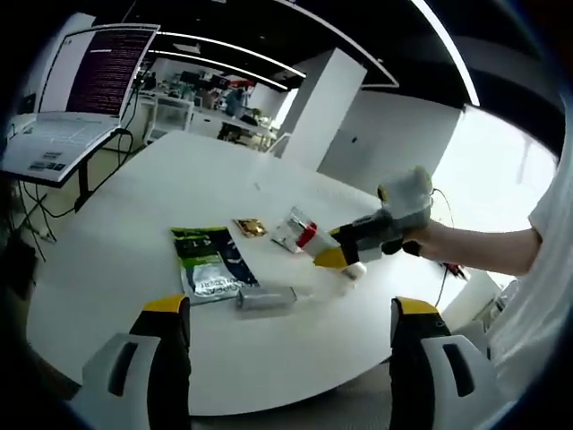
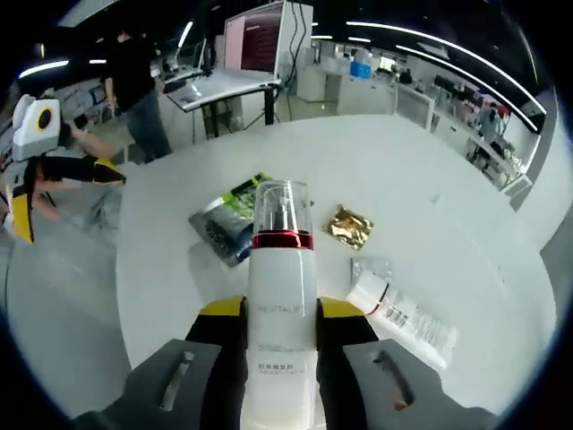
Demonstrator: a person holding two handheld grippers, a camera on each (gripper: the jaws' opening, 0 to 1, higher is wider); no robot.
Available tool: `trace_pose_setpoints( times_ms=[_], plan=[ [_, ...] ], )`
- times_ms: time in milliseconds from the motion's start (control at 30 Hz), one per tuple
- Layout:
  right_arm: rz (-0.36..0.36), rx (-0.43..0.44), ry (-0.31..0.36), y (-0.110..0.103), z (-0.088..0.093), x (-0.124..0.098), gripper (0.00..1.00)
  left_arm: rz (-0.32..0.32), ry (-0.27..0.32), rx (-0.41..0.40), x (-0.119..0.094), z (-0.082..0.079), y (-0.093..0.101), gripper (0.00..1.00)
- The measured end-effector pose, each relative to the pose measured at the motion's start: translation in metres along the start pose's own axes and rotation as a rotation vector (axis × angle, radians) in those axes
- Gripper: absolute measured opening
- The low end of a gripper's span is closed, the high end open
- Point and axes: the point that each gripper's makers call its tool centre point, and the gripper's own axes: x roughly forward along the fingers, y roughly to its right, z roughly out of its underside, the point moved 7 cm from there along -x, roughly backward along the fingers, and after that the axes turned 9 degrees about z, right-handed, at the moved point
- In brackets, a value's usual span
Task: Arrange the skincare products in the storage area until every visible bottle or jar stands upright without overlapping.
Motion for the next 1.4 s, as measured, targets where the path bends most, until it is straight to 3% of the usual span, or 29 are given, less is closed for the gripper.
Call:
trace_pose_setpoints(
  times_ms=[433,833,967,1233,1400],
  plan=[
    [0.017,0.008,0.055,-0.017,-0.006,-0.023,0.27,0.026,-0.011,0.039,0.004,-0.010,0.008,0.86],
    [0.049,0.015,0.123,-0.033,-0.011,-0.046,0.27,0.090,0.014,0.037,0.014,-0.024,0.022,0.84],
    [0.050,0.029,0.156,-0.039,-0.010,-0.052,0.27,0.118,0.034,0.029,0.017,-0.029,0.028,0.78],
    [0.069,0.048,0.192,-0.048,-0.010,-0.065,0.27,0.164,0.017,0.043,0.026,-0.033,0.035,0.78],
    [0.070,0.072,0.247,-0.058,-0.011,-0.077,0.27,0.198,0.011,0.034,0.031,-0.035,0.040,0.77]
  ],
)
